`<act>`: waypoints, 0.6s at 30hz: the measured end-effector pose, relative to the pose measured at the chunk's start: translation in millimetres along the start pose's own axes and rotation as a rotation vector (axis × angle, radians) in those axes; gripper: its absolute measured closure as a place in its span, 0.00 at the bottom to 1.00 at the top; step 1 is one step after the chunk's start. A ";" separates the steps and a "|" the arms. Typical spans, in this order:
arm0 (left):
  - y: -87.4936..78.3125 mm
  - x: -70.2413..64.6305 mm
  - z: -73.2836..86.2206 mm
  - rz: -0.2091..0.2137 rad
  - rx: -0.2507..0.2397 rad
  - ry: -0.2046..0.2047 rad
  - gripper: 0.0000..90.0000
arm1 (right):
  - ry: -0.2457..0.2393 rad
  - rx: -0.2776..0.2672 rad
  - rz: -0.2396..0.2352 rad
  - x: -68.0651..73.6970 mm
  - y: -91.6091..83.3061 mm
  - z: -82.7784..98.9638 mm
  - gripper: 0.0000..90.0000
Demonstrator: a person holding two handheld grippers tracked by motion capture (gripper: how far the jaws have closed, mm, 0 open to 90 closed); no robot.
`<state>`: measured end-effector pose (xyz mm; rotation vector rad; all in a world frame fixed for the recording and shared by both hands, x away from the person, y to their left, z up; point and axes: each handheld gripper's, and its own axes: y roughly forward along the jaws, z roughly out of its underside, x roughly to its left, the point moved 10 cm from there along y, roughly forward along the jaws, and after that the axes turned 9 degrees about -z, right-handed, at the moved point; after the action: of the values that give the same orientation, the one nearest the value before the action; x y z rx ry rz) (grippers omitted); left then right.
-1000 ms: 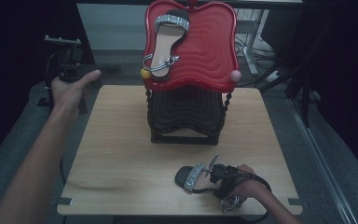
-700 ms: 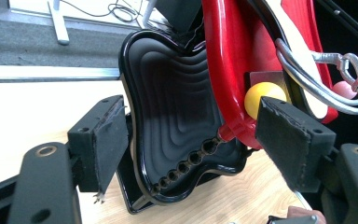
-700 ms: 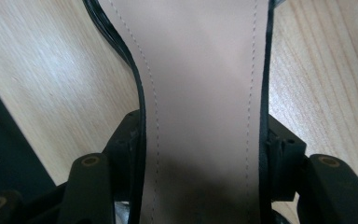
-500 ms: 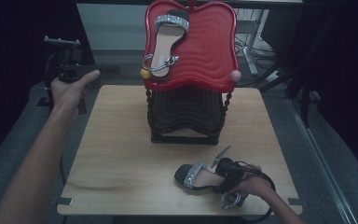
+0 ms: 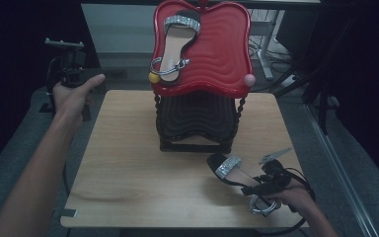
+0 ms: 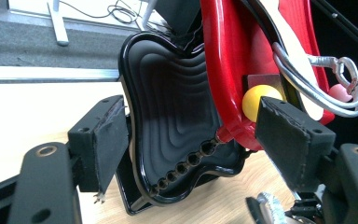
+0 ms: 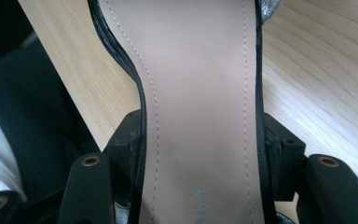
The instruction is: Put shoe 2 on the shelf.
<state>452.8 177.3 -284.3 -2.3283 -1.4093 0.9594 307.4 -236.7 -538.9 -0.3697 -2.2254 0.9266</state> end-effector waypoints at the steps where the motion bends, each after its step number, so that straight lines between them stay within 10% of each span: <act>1: 0.1 -0.1 0.1 0.000 0.000 0.000 0.28 | 0.010 -0.017 -0.007 -2.1 -4.5 2.6 0.47; 18: 0.4 -1.4 1.3 -0.001 0.003 0.003 0.28 | 0.155 -0.299 -0.009 -41.9 -81.1 16.6 0.47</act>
<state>451.8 175.8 -285.0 -2.3260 -1.4070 0.9565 326.3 -322.9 -510.2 -0.5481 -2.2202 0.5394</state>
